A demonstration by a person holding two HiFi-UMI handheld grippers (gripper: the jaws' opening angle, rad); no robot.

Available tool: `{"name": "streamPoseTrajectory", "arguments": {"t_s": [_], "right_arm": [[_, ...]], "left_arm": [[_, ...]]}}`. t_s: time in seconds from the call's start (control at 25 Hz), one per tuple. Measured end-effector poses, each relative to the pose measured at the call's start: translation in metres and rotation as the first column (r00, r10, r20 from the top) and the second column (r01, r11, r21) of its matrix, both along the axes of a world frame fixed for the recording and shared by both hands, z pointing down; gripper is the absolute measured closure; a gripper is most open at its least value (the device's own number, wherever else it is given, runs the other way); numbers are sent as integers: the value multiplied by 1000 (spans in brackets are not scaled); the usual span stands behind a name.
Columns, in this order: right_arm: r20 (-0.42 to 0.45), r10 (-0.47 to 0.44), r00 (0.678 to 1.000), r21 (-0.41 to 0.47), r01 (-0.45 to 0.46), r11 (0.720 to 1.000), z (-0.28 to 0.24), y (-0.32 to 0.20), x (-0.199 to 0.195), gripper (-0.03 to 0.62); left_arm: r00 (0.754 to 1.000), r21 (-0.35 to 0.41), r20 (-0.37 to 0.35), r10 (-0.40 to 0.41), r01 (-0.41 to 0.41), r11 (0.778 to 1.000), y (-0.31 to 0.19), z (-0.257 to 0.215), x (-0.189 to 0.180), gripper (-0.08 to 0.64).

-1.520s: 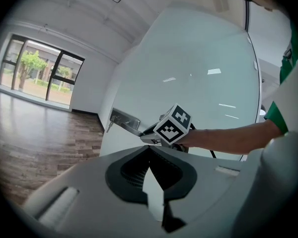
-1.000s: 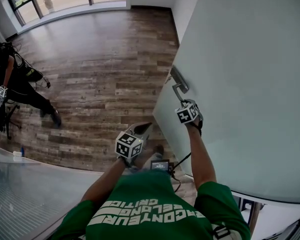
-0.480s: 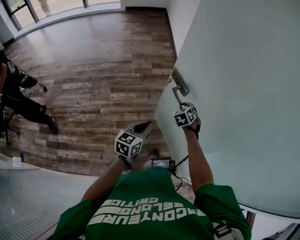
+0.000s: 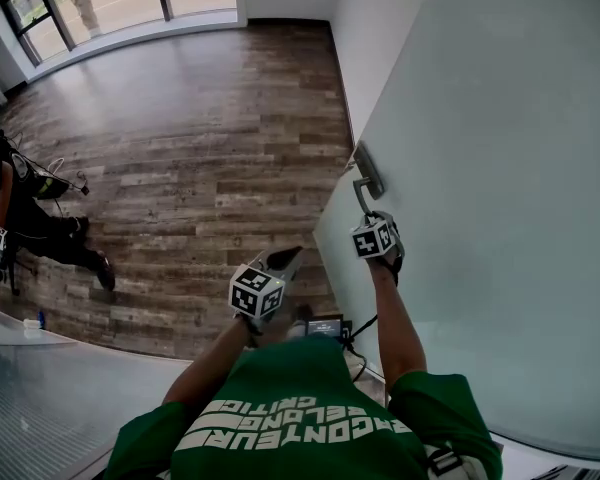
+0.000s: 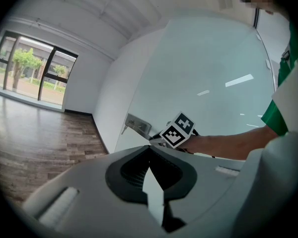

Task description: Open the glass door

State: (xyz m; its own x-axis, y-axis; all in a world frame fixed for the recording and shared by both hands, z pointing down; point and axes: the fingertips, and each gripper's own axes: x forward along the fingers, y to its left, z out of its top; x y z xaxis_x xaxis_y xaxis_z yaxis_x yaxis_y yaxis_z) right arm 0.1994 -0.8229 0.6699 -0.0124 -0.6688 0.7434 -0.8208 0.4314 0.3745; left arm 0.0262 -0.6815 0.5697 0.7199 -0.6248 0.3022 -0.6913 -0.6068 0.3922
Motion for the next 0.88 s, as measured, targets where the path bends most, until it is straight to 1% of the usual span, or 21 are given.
{"name": "streamPoseTrajectory", "arguments": {"t_s": [0.32,0.88], "right_arm": [[-1,42,999,2,-42,999,3,-16,26,526],[-31,98,995,16,-97,995,-1,-30,65,526]], "left_arm": [[1000,8,1,0,0,1000,-19,1,9,543],[1000,-2,5,0,0,1000,-29,3,11,543]]}}
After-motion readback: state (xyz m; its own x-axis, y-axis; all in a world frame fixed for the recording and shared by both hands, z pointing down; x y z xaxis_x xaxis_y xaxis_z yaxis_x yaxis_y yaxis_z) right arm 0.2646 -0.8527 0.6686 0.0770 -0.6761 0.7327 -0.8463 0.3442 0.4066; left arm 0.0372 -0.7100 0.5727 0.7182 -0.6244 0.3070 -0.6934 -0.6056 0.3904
